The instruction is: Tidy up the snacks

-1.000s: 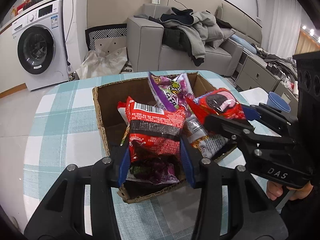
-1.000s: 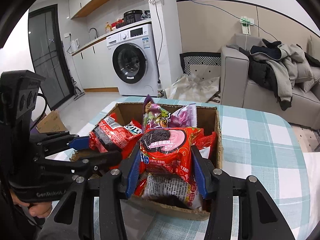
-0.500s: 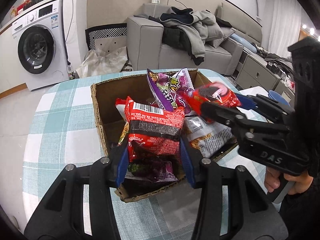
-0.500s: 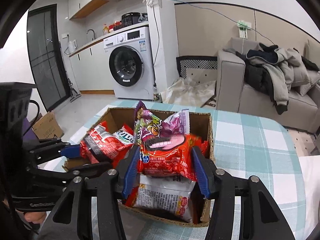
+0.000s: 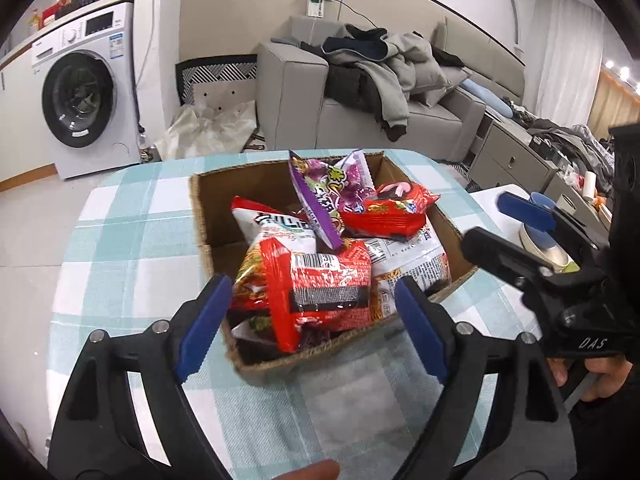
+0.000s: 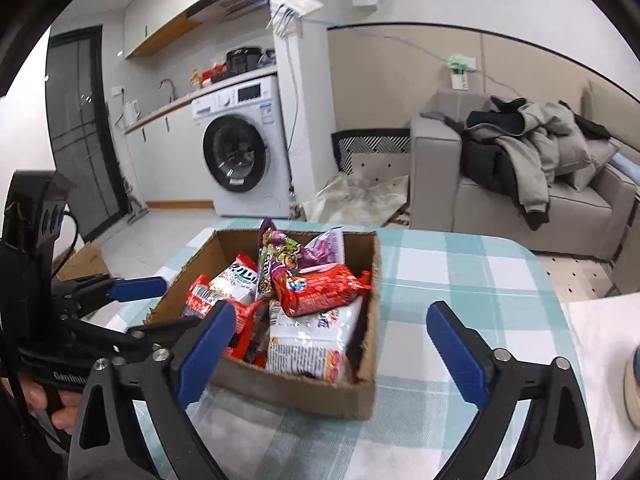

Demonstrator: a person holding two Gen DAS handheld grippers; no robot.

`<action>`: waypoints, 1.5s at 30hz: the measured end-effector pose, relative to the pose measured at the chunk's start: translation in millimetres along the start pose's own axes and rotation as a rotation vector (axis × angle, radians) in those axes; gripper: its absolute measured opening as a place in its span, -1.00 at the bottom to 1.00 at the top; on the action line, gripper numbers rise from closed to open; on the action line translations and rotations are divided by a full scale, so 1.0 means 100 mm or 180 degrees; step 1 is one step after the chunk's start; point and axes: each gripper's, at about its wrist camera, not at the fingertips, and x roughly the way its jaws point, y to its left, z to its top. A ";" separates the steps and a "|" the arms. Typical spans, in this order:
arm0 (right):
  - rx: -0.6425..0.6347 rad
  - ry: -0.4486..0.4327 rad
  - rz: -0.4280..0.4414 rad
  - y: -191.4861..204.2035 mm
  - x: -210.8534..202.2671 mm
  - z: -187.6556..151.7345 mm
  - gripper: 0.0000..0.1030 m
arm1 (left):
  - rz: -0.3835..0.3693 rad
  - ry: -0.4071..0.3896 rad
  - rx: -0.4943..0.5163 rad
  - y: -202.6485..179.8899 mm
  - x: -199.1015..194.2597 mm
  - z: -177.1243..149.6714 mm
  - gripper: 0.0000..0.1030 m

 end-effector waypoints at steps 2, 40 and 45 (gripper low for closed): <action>0.0060 -0.0059 0.0017 -0.02 -0.13 -0.05 0.99 | 0.0100 -0.0073 0.0001 0.01 -0.13 -0.04 0.91; -0.0246 -0.0651 0.0339 0.25 -0.64 -0.98 0.99 | 0.0601 -0.1074 -0.0259 0.25 -0.69 -1.12 0.98; -0.0317 -0.0635 0.0322 0.28 -0.59 -1.03 0.99 | 0.0618 -0.1072 -0.0199 0.24 -0.64 -1.15 0.98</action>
